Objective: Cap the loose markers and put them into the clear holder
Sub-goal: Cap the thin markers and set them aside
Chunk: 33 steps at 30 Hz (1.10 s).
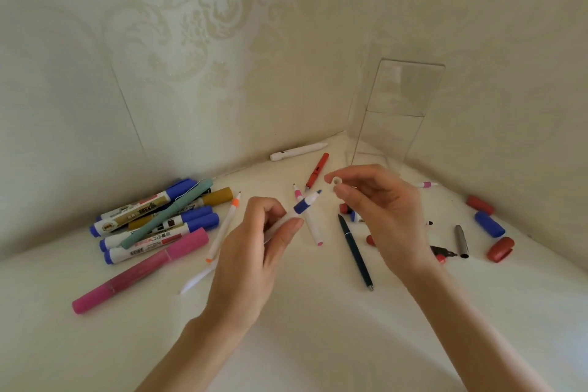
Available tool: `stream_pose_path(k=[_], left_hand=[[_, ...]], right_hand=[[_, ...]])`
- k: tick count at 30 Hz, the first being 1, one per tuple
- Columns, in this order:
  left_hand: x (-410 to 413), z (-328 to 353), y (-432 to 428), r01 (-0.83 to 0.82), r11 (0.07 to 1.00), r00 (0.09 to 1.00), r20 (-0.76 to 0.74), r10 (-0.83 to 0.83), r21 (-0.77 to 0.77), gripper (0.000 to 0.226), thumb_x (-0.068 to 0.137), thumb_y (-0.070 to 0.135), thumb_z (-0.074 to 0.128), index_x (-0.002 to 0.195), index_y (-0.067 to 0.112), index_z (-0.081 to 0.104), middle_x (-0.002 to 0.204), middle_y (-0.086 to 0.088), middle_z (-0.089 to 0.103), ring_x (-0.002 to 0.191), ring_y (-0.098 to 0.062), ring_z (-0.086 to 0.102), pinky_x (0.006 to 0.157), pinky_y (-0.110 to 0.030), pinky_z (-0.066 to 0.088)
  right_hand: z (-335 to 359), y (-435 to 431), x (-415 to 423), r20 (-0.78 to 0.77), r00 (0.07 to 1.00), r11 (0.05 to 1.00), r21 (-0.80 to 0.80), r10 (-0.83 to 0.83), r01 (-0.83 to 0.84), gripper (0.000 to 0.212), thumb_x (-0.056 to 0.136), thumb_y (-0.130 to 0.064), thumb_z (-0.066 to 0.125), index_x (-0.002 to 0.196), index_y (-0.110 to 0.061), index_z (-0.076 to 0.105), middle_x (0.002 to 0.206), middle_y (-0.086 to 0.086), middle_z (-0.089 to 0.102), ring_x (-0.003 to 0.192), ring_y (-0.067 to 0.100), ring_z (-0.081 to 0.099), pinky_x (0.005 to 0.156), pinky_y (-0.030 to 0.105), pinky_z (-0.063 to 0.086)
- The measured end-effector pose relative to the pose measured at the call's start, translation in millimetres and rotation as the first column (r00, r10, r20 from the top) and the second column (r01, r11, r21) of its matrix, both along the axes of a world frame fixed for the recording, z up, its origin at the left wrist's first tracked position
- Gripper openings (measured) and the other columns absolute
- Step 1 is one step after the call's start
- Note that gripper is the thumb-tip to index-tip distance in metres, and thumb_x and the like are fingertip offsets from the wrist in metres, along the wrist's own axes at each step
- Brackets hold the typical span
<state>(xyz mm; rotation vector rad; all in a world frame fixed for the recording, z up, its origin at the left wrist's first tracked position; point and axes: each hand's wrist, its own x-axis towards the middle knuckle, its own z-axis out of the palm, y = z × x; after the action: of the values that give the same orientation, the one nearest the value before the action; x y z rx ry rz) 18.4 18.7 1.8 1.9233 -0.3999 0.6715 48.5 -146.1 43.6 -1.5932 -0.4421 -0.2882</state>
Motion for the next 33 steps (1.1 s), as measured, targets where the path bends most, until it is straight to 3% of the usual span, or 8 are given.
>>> stream_pose_path(k=[4, 6, 11, 16, 22, 26, 30, 33], left_hand=[[0.0, 0.5, 2.7, -0.021, 1.0, 0.999, 0.033, 0.021, -0.001, 0.015, 0.089, 0.037, 0.051, 0.081, 0.034, 0.039, 0.063, 0.008, 0.05, 0.053, -0.009, 0.046, 0.046, -0.011, 0.034], [0.8, -0.3, 3.4, -0.023, 1.0, 0.999, 0.039, 0.023, 0.005, 0.014, 0.09, 0.039, 0.05, 0.082, 0.034, 0.04, 0.068, 0.004, 0.051, 0.055, -0.012, 0.047, 0.046, -0.013, 0.035], [1.6, -2.4, 3.8, -0.032, 0.997, 0.996, 0.08, 0.026, 0.073, 0.019, 0.087, 0.041, 0.048, 0.088, 0.023, 0.043, 0.063, 0.012, 0.049, 0.057, -0.011, 0.048, 0.046, -0.013, 0.036], [1.8, -4.2, 6.1, -0.063, 0.986, 0.994, 0.097, 0.049, 0.152, 0.02, 0.087, 0.041, 0.048, 0.087, 0.022, 0.043, 0.064, 0.01, 0.049, 0.058, -0.012, 0.048, 0.046, -0.012, 0.035], [2.2, -5.4, 6.9, -0.081, 0.981, 0.994, 0.082, 0.067, 0.178, 0.018, 0.087, 0.04, 0.05, 0.086, 0.023, 0.043, 0.064, 0.02, 0.044, 0.055, -0.005, 0.046, 0.046, -0.01, 0.032], [2.2, -7.3, 7.3, -0.061, 0.974, 0.997, 0.067, 0.048, 0.219, 0.022, 0.087, 0.04, 0.054, 0.085, 0.02, 0.045, 0.065, 0.016, 0.048, 0.056, -0.004, 0.048, 0.046, -0.015, 0.037], [1.7, -7.8, 6.5, -0.019, 0.976, 0.999, 0.03, 0.013, 0.217, 0.025, 0.085, 0.034, 0.058, 0.082, 0.01, 0.053, 0.065, 0.014, 0.05, 0.056, -0.004, 0.049, 0.047, -0.017, 0.037], [-0.7, -8.4, 5.5, 0.013, 0.979, 1.0, 0.007, -0.015, 0.205, 0.026, 0.085, 0.033, 0.057, 0.081, 0.007, 0.054, 0.066, 0.019, 0.05, 0.059, -0.006, 0.054, 0.047, -0.015, 0.04]], right_hand=[[-4.7, 0.9, 0.3, 0.044, 0.997, 0.997, -0.015, 0.07, -0.069, 0.023, 0.08, 0.001, 0.064, 0.09, -0.019, 0.068, 0.095, -0.01, 0.072, 0.094, 0.008, 0.067, 0.078, 0.017, 0.051], [-8.5, 0.3, 0.2, 0.069, 0.995, 0.997, -0.031, 0.077, -0.075, 0.023, 0.08, -0.001, 0.065, 0.091, -0.02, 0.07, 0.097, -0.005, 0.071, 0.096, 0.012, 0.067, 0.081, 0.02, 0.051], [-9.0, -1.6, 0.9, 0.073, 0.996, 0.997, -0.051, 0.059, -0.056, 0.018, 0.079, -0.014, 0.069, 0.088, -0.029, 0.072, 0.088, -0.003, 0.069, 0.083, 0.019, 0.067, 0.072, 0.021, 0.052], [-6.7, -3.9, 0.0, 0.116, 0.99, 0.99, -0.123, 0.076, -0.061, 0.016, 0.079, -0.008, 0.068, 0.087, -0.021, 0.072, 0.087, -0.017, 0.065, 0.078, 0.003, 0.061, 0.069, 0.012, 0.046], [-4.9, -6.6, -0.9, 0.064, 0.995, 0.984, -0.163, 0.078, -0.066, 0.027, 0.081, 0.001, 0.065, 0.09, -0.024, 0.067, 0.086, -0.021, 0.065, 0.08, 0.002, 0.06, 0.069, 0.015, 0.046], [-6.4, -6.5, -0.6, 0.035, 0.994, 0.977, -0.189, 0.106, -0.098, 0.03, 0.08, 0.001, 0.067, 0.091, -0.027, 0.067, 0.09, -0.015, 0.067, 0.085, 0.017, 0.062, 0.076, 0.032, 0.051], [-5.6, -7.9, -0.3, -0.005, 0.988, 0.952, -0.268, 0.156, -0.152, 0.03, 0.077, 0.001, 0.069, 0.088, -0.026, 0.066, 0.087, -0.015, 0.068, 0.084, 0.008, 0.063, 0.077, 0.021, 0.05], [-6.0, -7.4, 1.1, -0.048, 0.987, 0.961, -0.226, 0.151, -0.158, 0.023, 0.073, 0.0, 0.072, 0.079, -0.022, 0.068, 0.08, -0.006, 0.068, 0.079, 0.013, 0.064, 0.073, 0.021, 0.051]])
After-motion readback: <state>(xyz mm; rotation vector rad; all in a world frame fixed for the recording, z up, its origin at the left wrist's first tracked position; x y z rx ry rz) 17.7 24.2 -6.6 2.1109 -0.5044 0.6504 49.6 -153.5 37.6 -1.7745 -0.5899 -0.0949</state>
